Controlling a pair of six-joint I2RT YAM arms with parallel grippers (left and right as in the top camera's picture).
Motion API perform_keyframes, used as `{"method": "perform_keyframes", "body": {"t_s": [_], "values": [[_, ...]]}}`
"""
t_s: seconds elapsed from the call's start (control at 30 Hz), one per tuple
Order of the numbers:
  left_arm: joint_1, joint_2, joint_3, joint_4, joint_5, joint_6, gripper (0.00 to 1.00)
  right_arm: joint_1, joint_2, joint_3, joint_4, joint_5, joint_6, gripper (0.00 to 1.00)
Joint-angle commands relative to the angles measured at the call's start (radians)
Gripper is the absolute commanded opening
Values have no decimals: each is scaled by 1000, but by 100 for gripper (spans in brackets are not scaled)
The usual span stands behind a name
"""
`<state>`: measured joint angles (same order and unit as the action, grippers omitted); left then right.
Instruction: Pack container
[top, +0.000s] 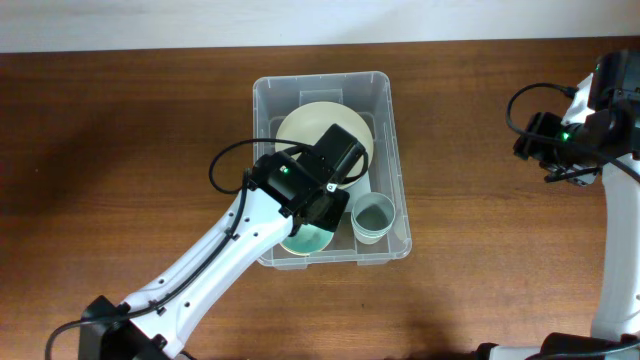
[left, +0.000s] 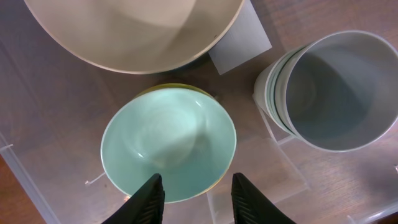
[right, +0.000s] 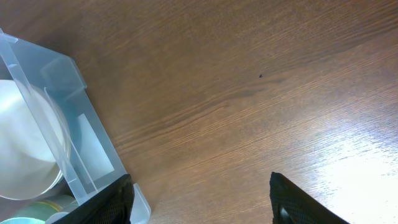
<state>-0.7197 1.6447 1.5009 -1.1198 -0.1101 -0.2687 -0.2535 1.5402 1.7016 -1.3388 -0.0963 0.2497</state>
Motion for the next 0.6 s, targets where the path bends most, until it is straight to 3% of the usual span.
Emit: {"method": "perform_keyframes", "body": {"t_s": [0.0, 0.17, 0.3, 0.37, 0.57], "values": [[3, 3, 25, -20, -19, 9, 38, 5, 5, -3, 0, -5, -10, 66], [50, -19, 73, -60, -57, 8, 42, 5, 5, -3, 0, -5, -10, 66], [167, -68, 128, -83, -147, 0, 47, 5, 5, -3, 6, -5, -10, 66], [254, -94, 146, -66, -189, -33, 58, 9, 5, -3, 25, -5, -11, 66], [529, -100, 153, 91, -163, -33, 69, 130, 10, -3, 184, 71, -87, 77]]}}
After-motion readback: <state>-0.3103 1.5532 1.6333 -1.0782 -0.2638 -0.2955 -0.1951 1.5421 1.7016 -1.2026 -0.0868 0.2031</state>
